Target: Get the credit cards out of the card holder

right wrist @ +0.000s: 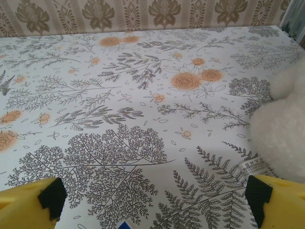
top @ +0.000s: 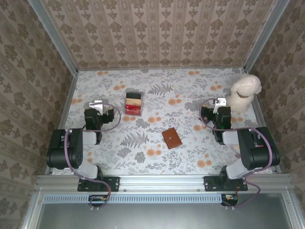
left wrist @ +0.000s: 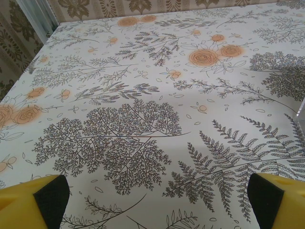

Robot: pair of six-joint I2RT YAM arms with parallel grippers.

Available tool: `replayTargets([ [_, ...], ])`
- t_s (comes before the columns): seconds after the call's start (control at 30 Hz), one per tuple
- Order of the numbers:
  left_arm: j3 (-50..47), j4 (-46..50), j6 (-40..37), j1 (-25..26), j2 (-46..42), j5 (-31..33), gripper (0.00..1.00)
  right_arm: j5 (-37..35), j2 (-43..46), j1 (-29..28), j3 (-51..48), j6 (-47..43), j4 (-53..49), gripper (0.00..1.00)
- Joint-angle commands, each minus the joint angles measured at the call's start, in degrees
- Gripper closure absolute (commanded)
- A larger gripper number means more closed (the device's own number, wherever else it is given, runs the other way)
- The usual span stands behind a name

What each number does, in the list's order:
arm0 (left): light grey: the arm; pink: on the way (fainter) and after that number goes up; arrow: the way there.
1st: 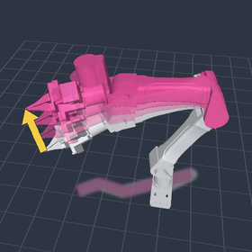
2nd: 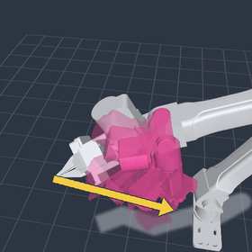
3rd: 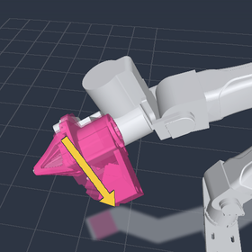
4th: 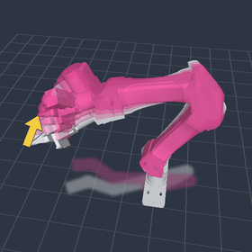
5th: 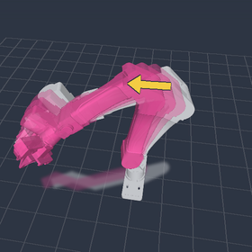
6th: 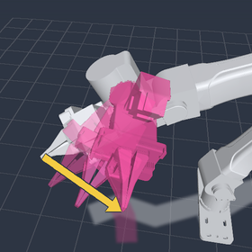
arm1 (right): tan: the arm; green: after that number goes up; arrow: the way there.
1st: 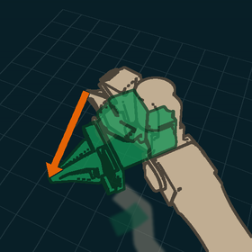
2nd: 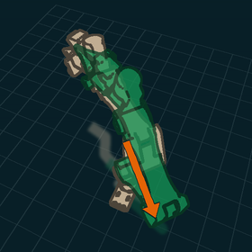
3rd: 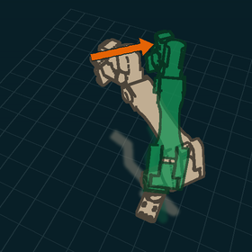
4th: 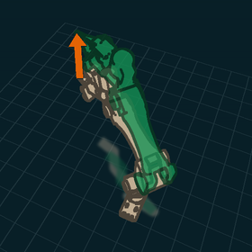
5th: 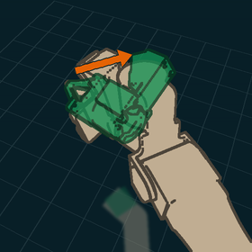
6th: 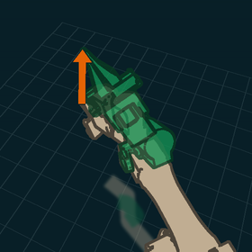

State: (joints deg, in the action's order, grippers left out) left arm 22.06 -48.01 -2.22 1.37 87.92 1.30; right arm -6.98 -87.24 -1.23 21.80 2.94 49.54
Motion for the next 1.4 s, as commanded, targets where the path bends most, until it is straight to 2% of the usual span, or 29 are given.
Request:
replayTargets([
  [0.0, 1.3, -0.6, -0.7, -0.3, 0.1, -0.2, 0.00, 0.9, -0.4, 0.1, 1.1, -0.4, 0.0, 0.00],
  [0.77, 1.3, -0.7, -0.7, -0.4, 0.1, -0.3, 0.00, 0.9, -0.3, 0.2, 1.1, -0.4, 0.2, 0.00],
  [0.87, 1.2, -0.1, 0.4, -0.2, -1.1, 2.8, 0.00, 0.9, 0.8, 0.1, 1.2, -0.5, -0.8, 0.00],
  [0.97, 1.3, 4.5, 1.0, -0.2, -6.0, 4.8, 0.00, -1.3, 6.5, -0.2, 2.9, -0.1, -8.4, 0.00],
  [1.07, 3.2, 14.7, 3.2, 0.0, -12.6, 7.0, 0.00, -5.8, 13.5, -0.7, 8.2, 3.1, -23.1, 0.00],
  [1.2, 10.3, 36.1, 10.9, 0.9, -19.9, 12.4, 0.00, -7.6, 18.4, -1.4, 18.2, 14.3, -47.2, 0.00],
  [1.3, 17.0, 52.1, 19.9, 1.0, -23.2, 13.5, 0.00, -7.9, 18.9, -2.5, 24.4, 23.9, -61.9, 0.00],
  [1.37, 20.9, 61.4, 24.5, 1.0, -24.2, 12.1, 0.00, -5.1, 18.5, -3.2, 27.1, 26.9, -68.4, 0.00],
])
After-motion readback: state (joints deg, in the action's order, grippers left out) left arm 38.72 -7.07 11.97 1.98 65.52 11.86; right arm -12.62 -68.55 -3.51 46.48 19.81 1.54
